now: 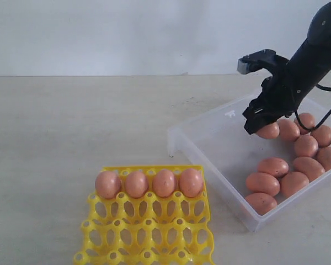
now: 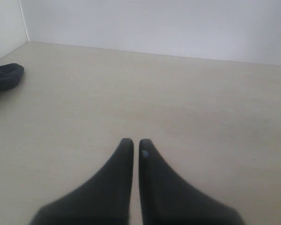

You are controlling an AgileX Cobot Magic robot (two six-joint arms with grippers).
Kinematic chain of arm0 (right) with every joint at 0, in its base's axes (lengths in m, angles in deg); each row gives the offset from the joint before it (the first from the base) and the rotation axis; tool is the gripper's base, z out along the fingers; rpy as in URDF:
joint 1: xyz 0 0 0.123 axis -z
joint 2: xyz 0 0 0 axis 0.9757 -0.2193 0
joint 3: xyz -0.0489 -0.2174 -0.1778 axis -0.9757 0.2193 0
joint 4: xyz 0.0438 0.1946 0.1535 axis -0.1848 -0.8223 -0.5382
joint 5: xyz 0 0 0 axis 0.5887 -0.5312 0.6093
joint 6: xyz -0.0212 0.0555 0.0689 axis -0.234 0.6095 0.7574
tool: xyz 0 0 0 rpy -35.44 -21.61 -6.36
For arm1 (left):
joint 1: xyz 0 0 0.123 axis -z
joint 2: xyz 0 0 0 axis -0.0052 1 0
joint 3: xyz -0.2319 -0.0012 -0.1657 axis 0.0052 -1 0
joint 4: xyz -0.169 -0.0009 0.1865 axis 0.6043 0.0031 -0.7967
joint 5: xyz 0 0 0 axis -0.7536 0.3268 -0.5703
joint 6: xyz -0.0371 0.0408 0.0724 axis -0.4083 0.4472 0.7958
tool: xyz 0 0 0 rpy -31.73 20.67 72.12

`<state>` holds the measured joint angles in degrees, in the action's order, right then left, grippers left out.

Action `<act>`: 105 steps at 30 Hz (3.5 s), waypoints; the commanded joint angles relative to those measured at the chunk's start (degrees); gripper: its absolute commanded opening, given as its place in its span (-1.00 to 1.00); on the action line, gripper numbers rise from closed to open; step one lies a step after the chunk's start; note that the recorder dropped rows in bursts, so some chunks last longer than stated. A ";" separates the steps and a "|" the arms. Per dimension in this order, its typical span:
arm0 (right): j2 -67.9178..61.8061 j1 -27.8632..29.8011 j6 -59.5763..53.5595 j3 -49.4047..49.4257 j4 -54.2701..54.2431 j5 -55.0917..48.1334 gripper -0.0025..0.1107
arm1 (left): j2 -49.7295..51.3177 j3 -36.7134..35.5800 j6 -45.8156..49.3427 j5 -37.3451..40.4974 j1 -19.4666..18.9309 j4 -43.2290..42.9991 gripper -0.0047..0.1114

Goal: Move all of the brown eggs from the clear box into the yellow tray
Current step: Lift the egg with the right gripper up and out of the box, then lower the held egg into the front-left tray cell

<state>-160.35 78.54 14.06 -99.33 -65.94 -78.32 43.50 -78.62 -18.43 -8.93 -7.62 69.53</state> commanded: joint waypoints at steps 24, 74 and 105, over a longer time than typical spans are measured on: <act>35.05 -0.06 -68.25 37.86 -80.30 29.80 -0.96 | -0.17 -0.23 0.24 -0.19 0.53 0.00 -0.85; 47.19 -2.38 41.75 37.04 -3.89 93.95 -0.96 | -0.17 -0.23 0.24 -0.19 0.53 0.00 -0.85; 14.42 -39.07 119.15 27.20 105.87 92.43 -0.96 | -0.17 -0.23 0.24 -0.19 0.53 0.00 -0.85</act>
<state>-145.22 39.59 133.64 -71.76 41.70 15.78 43.50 -78.62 -18.43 -8.93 -7.62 69.53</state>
